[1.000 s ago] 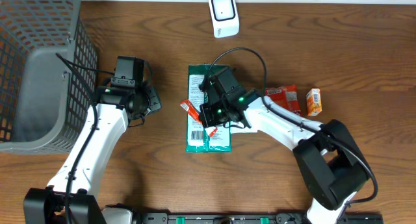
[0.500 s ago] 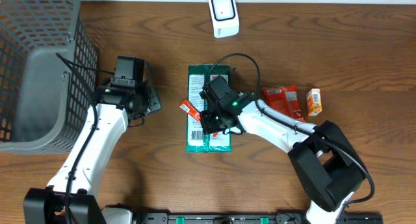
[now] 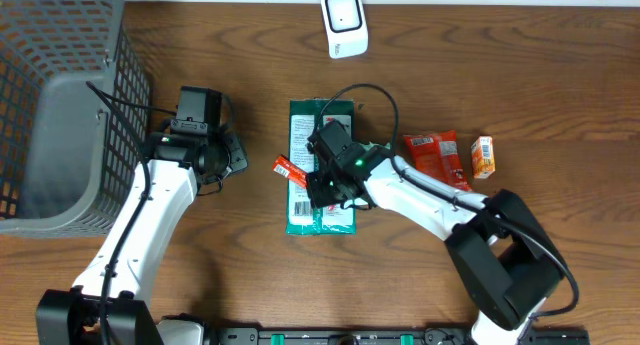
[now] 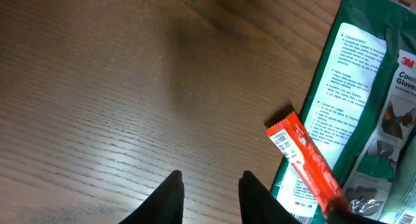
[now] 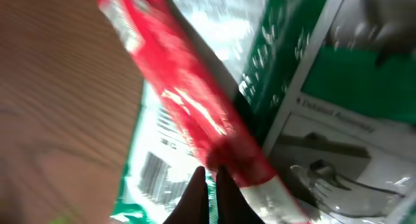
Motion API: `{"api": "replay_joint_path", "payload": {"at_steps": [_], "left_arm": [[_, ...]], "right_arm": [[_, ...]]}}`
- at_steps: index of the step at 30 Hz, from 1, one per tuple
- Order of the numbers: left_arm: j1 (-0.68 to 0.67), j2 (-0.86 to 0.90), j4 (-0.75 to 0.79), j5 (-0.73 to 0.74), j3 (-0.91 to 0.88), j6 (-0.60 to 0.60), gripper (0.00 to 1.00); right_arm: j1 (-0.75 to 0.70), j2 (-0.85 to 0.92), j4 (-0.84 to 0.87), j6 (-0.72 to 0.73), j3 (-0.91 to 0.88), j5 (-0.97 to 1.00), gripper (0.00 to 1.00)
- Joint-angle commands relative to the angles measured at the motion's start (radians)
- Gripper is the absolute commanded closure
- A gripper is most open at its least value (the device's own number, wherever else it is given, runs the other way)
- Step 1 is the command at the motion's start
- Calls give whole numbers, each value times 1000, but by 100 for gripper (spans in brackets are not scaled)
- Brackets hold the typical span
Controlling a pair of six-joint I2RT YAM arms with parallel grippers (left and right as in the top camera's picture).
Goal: Scan the item barcode
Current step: 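Lower the Nescafe stick onto the gloves packet with the right gripper, then open the right gripper and move it right off the stick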
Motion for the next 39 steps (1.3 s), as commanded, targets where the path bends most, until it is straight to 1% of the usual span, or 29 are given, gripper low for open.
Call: {"api": "replay_joint_path", "payload": {"at_steps": [1, 4, 11, 18, 19, 25, 29, 30, 31, 33, 35, 39], "left_arm": [[3, 6, -4, -16, 11, 10, 69], [3, 6, -4, -16, 11, 10, 69], [3, 6, -4, -16, 11, 10, 69], [3, 6, -4, -16, 11, 10, 67], [3, 6, -4, -16, 11, 10, 66], [3, 6, -3, -16, 11, 10, 65], [3, 6, -3, -16, 11, 10, 64], [3, 6, -3, -16, 11, 10, 63], [3, 6, -3, -17, 11, 10, 59], [3, 6, -3, -18, 11, 10, 55], [3, 6, -3, -29, 11, 9, 47], [3, 6, -3, -43, 11, 9, 36]], "right_arm": [[-16, -91, 17, 10, 74, -13, 98], [-8, -101, 72, 10, 76, -11, 98], [28, -3, 117, 10, 73, 7, 98], [28, 77, 50, 9, 73, 16, 98], [28, 78, 36, 10, 73, 23, 98], [27, 78, 16, 5, 74, 52, 95], [16, 47, 10, -53, 92, 31, 92], [11, 32, 10, -85, 98, 18, 91], [6, 13, 9, -128, 106, 2, 89], [-3, -29, -2, -189, 116, -13, 85], [-12, -79, -27, -230, 117, -11, 78], [-29, -149, -92, -298, 117, 30, 74]]}}
